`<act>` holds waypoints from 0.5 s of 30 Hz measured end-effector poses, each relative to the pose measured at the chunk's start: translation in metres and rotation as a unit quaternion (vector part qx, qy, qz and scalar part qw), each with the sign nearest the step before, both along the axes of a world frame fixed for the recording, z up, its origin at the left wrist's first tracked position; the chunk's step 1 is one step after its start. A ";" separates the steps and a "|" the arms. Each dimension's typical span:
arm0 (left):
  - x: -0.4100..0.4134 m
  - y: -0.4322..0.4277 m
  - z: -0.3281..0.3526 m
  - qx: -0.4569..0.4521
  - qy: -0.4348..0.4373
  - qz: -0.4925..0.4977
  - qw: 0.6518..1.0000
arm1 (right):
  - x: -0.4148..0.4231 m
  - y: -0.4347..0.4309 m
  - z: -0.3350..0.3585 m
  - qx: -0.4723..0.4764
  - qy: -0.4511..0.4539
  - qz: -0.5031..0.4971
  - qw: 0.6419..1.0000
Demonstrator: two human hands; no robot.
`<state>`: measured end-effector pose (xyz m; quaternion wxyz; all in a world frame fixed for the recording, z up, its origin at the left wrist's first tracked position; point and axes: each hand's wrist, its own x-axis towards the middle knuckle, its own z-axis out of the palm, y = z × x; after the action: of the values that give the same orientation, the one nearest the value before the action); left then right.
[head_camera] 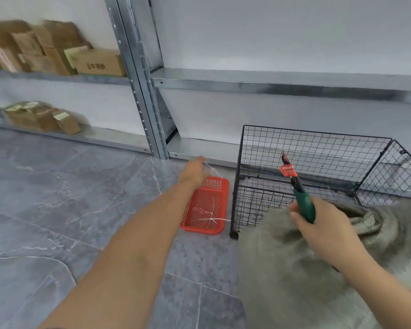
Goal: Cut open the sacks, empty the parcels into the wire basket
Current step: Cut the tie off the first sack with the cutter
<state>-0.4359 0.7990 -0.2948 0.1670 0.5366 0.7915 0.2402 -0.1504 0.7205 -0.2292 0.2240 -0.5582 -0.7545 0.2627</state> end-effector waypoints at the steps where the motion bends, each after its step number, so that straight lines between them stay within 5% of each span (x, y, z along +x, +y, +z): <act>1: -0.002 -0.001 -0.005 -0.012 0.000 -0.009 1.000 | -0.001 0.002 0.000 -0.003 0.001 -0.003 1.000; 4: -0.008 -0.007 -0.019 -0.017 -0.002 -0.005 1.000 | -0.004 0.005 0.000 -0.018 0.004 -0.012 1.000; 8: 0.004 -0.016 -0.016 -0.010 -0.120 -0.005 0.993 | -0.003 0.005 0.000 -0.039 0.021 -0.020 0.999; 15: 0.107 -0.035 0.047 0.027 -0.180 -0.195 0.964 | 0.023 0.005 0.016 -0.053 0.073 -0.045 0.995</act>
<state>-0.3293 0.7641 -0.2476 0.3359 0.6324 0.6219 0.3170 -0.1270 0.7255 -0.2135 0.2606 -0.5820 -0.6952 0.3318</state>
